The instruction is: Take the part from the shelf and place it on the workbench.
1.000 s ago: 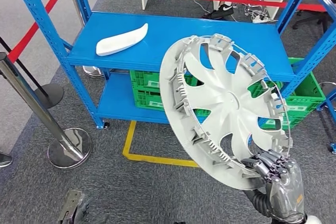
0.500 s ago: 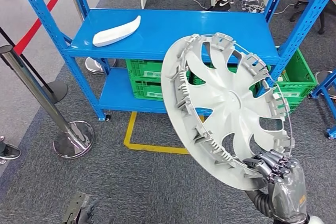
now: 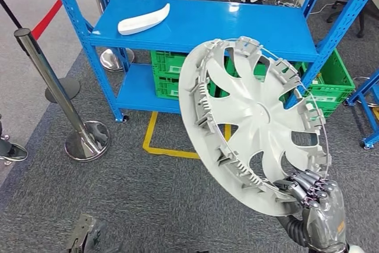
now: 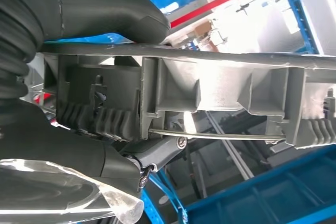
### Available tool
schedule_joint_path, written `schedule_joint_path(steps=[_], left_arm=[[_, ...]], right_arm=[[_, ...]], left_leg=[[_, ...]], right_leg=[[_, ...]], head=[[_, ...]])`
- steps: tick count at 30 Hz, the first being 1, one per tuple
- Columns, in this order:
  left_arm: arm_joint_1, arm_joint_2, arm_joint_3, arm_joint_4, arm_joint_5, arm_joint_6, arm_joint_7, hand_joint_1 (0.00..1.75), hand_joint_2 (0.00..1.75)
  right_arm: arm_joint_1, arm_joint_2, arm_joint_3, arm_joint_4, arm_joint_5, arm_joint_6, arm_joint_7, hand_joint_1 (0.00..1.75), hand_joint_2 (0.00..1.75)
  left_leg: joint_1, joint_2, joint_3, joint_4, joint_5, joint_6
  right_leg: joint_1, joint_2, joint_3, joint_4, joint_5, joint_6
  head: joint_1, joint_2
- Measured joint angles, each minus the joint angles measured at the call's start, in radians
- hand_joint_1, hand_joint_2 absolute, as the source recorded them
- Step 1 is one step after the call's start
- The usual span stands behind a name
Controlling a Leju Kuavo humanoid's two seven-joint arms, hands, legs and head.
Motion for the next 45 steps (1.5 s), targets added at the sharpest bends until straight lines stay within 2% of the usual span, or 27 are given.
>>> schedule_joint_path(steps=[2, 4, 6, 7, 9, 10, 11, 12, 14, 15, 16, 17, 19, 21, 24, 25, 27, 29, 30, 32, 33, 35, 37, 40, 42, 44, 45], left_arm=[[0.017, 0.003, -0.003, -0.028, -0.024, 0.004, 0.043, 0.00, 1.75], [0.040, 0.008, -0.005, -0.074, -0.033, 0.012, 0.087, 0.00, 1.75], [0.059, 0.015, -0.006, -0.119, -0.033, 0.020, 0.110, 0.00, 1.75], [0.067, 0.020, -0.006, -0.137, -0.033, 0.023, 0.115, 0.00, 1.75], [0.081, 0.028, -0.006, -0.165, -0.032, 0.027, 0.121, 0.00, 1.75], [0.087, 0.031, -0.007, -0.175, -0.032, 0.027, 0.121, 0.00, 1.75], [0.092, 0.034, -0.007, -0.183, -0.031, 0.028, 0.122, 0.00, 1.75], [0.096, 0.037, -0.008, -0.191, -0.031, 0.029, 0.123, 0.00, 1.75], [0.103, 0.042, -0.009, -0.206, -0.030, 0.031, 0.127, 0.00, 1.75], [0.107, 0.044, -0.009, -0.215, -0.030, 0.033, 0.130, 0.00, 1.75], [0.111, 0.047, -0.009, -0.224, -0.030, 0.035, 0.134, 0.00, 1.75], [0.115, 0.049, -0.009, -0.232, -0.030, 0.037, 0.136, 0.00, 1.75], [0.121, 0.054, -0.009, -0.246, -0.029, 0.040, 0.139, 0.00, 1.75], [0.123, 0.058, -0.010, -0.258, -0.029, 0.041, 0.139, 0.00, 1.75], [0.130, 0.061, -0.009, -0.274, -0.029, 0.046, 0.142, 0.00, 1.75], [0.134, 0.062, -0.009, -0.278, -0.029, 0.047, 0.143, 0.00, 1.75], [0.141, 0.064, -0.009, -0.287, -0.029, 0.049, 0.146, 0.00, 1.75], [0.149, 0.065, -0.008, -0.298, -0.027, 0.052, 0.150, 0.00, 1.75], [0.154, 0.065, -0.007, -0.304, -0.026, 0.055, 0.153, 0.00, 1.75], [0.161, 0.066, -0.004, -0.316, -0.022, 0.061, 0.160, 0.00, 1.75], [0.164, 0.066, -0.002, -0.320, -0.021, 0.063, 0.161, 0.00, 1.75], [0.170, 0.066, -0.001, -0.328, -0.020, 0.066, 0.165, 0.00, 1.75], [0.176, 0.067, 0.000, -0.338, -0.018, 0.065, 0.166, 0.00, 1.75], [0.185, 0.072, 0.001, -0.350, -0.012, 0.060, 0.165, 0.00, 1.75], [0.192, 0.074, 0.001, -0.357, -0.010, 0.057, 0.164, 0.00, 1.75], [0.197, 0.076, 0.000, -0.361, -0.007, 0.056, 0.164, 0.00, 1.75], [0.197, 0.077, 0.001, -0.362, -0.006, 0.056, 0.163, 0.00, 1.75]], right_arm=[[0.010, 0.000, 0.000, -0.008, 0.031, 0.000, 0.039, 1.75, 1.75], [0.015, 0.000, 0.001, -0.019, 0.052, 0.000, 0.076, 1.75, 1.75], [0.014, 0.000, 0.002, -0.026, 0.058, 0.000, 0.095, 1.75, 1.75], [0.012, 0.000, 0.003, -0.028, 0.059, 0.000, 0.099, 1.75, 1.75], [0.010, 0.000, 0.005, -0.029, 0.059, 0.000, 0.103, 1.75, 1.75], [0.009, 0.000, 0.005, -0.029, 0.059, 0.000, 0.104, 1.75, 1.75], [0.008, 0.000, 0.006, -0.029, 0.059, 0.000, 0.105, 1.75, 1.75], [0.006, 0.000, 0.007, -0.029, 0.059, 0.000, 0.105, 1.75, 1.75], [0.003, 0.000, 0.009, -0.029, 0.056, 0.000, 0.104, 1.75, 1.75], [0.001, 0.000, 0.011, -0.029, 0.053, 0.000, 0.104, 1.75, 1.75], [-0.001, 0.000, 0.012, -0.029, 0.052, 0.000, 0.104, 1.75, 1.75], [-0.003, 0.000, 0.014, -0.029, 0.050, 0.000, 0.104, 1.75, 1.75], [-0.005, 0.000, 0.016, -0.029, 0.048, 0.000, 0.103, 1.75, 1.75], [-0.008, 0.000, 0.017, -0.029, 0.046, 0.000, 0.103, 1.75, 1.75], [-0.011, 0.000, 0.019, -0.029, 0.042, 0.000, 0.100, 1.75, 1.75], [-0.011, 0.000, 0.021, -0.029, 0.041, 0.000, 0.099, 1.75, 1.75], [-0.011, 0.000, 0.022, -0.029, 0.040, 0.000, 0.097, 1.75, 1.75], [-0.013, 0.000, 0.025, -0.029, 0.041, 0.000, 0.097, 1.75, 1.75], [-0.014, 0.000, 0.026, -0.028, 0.044, 0.000, 0.097, 1.75, 1.75], [-0.015, 0.000, 0.028, -0.027, 0.053, 0.000, 0.098, 1.75, 1.75], [-0.015, 0.000, 0.028, -0.027, 0.059, 0.000, 0.099, 1.75, 1.75], [-0.019, 0.000, 0.028, -0.028, 0.067, 0.000, 0.100, 1.75, 1.75], [-0.024, 0.000, 0.028, -0.029, 0.073, 0.000, 0.101, 1.75, 1.75], [-0.026, 0.000, 0.028, -0.029, 0.080, 0.000, 0.101, 1.75, 1.75], [-0.028, 0.000, 0.028, -0.029, 0.083, 0.000, 0.101, 1.75, 1.75], [-0.028, 0.000, 0.028, -0.029, 0.086, 0.000, 0.101, 1.75, 1.75], [-0.028, 0.001, 0.028, -0.029, 0.089, 0.000, 0.101, 1.75, 1.75]], left_leg=[[0.000, 0.000, -0.029, 0.003, 0.020, -0.004], [-0.001, 0.000, -0.051, 0.007, 0.037, -0.012], [-0.004, -0.001, -0.063, 0.009, 0.055, -0.021], [-0.004, 0.000, -0.067, 0.008, 0.065, -0.026], [-0.004, -0.002, -0.073, 0.007, 0.076, -0.036], [-0.003, -0.003, -0.079, 0.013, 0.063, -0.042], [-0.003, -0.004, -0.088, 0.033, 0.035, -0.047], [-0.001, -0.004, -0.101, 0.082, -0.018, -0.051], [0.000, -0.004, -0.126, 0.213, -0.113, -0.056], [0.000, -0.004, -0.129, 0.271, -0.135, -0.057], [0.000, -0.004, -0.119, 0.292, -0.125, -0.056], [0.000, -0.004, -0.094, 0.280, -0.100, -0.052], [-0.004, -0.004, -0.007, 0.168, -0.059, -0.037], [-0.009, -0.004, 0.069, 0.046, -0.064, -0.024], [-0.013, -0.004, 0.082, -0.002, -0.066, -0.014], [-0.010, -0.002, 0.075, -0.006, -0.057, -0.009], [-0.005, 0.002, 0.054, -0.011, -0.037, 0.000], [-0.006, 0.003, 0.028, -0.010, -0.016, 0.003], [-0.007, 0.003, 0.014, -0.009, -0.005, 0.003], [-0.007, 0.004, -0.015, -0.006, 0.016, 0.000], [-0.007, 0.004, -0.028, -0.003, 0.025, -0.002], [-0.009, 0.003, -0.049, 0.003, 0.043, -0.008], [-0.011, 0.002, -0.060, 0.006, 0.060, -0.018], [-0.008, 0.003, -0.069, 0.006, 0.070, -0.038], [-0.005, 0.001, -0.086, 0.056, 0.009, -0.051], [-0.002, 0.000, -0.114, 0.174, -0.090, -0.060], [-0.001, 0.000, -0.125, 0.237, -0.118, -0.063]], right_leg=[[0.000, 0.000, 0.052, -0.023, 0.045, -0.001], [0.000, 0.001, 0.163, -0.168, 0.086, -0.004], [0.003, 0.004, 0.245, -0.295, 0.079, -0.012], [0.005, 0.005, 0.258, -0.321, 0.071, -0.016], [0.005, 0.003, 0.242, -0.325, 0.082, -0.030], [0.004, 0.001, 0.234, -0.325, 0.090, -0.039], [0.002, -0.001, 0.225, -0.325, 0.099, -0.048], [0.001, -0.004, 0.217, -0.324, 0.108, -0.056], [0.003, -0.006, 0.192, -0.319, 0.126, -0.062], [0.006, -0.007, 0.176, -0.314, 0.136, -0.063], [0.008, -0.008, 0.160, -0.309, 0.144, -0.064], [0.010, -0.008, 0.145, -0.302, 0.151, -0.064], [0.014, -0.007, 0.119, -0.290, 0.162, -0.061], [0.016, -0.009, 0.104, -0.281, 0.173, -0.053], [0.013, -0.011, 0.091, -0.280, 0.192, -0.033], [0.012, -0.008, 0.085, -0.274, 0.182, -0.027], [0.010, -0.002, 0.061, -0.215, 0.112, -0.017], [0.006, 0.000, 0.031, -0.090, 0.016, -0.008], [0.004, 0.000, 0.025, -0.033, -0.007, -0.005], [0.003, 0.000, 0.051, -0.002, 0.019, -0.003], [0.002, 0.000, 0.088, -0.040, 0.052, -0.003], [0.003, 0.000, 0.198, -0.189, 0.084, -0.008], [0.006, 0.001, 0.270, -0.311, 0.064, -0.020], [0.009, 0.002, 0.265, -0.340, 0.065, -0.044], [0.006, 0.003, 0.250, -0.342, 0.084, -0.060], [0.006, 0.005, 0.234, -0.340, 0.100, -0.066], [0.007, 0.007, 0.226, -0.337, 0.106, -0.066]], head=[[0.000, 0.000], [0.000, 0.000], [-0.001, 0.000], [-0.001, 0.000], [-0.001, 0.000], [-0.002, 0.000], [-0.003, 0.000], [-0.003, 0.000], [-0.004, 0.000], [-0.004, 0.000], [-0.004, 0.000], [-0.004, 0.000], [-0.003, 0.000], [-0.003, 0.000], [-0.003, 0.000], [-0.003, 0.000], [0.000, 0.000], [0.002, 0.000], [0.001, 0.000], [0.001, 0.000], [0.001, 0.000], [0.002, 0.000], [0.001, 0.000], [0.000, 0.000], [-0.002, 0.000], [-0.005, 0.000], [-0.005, 0.000]])
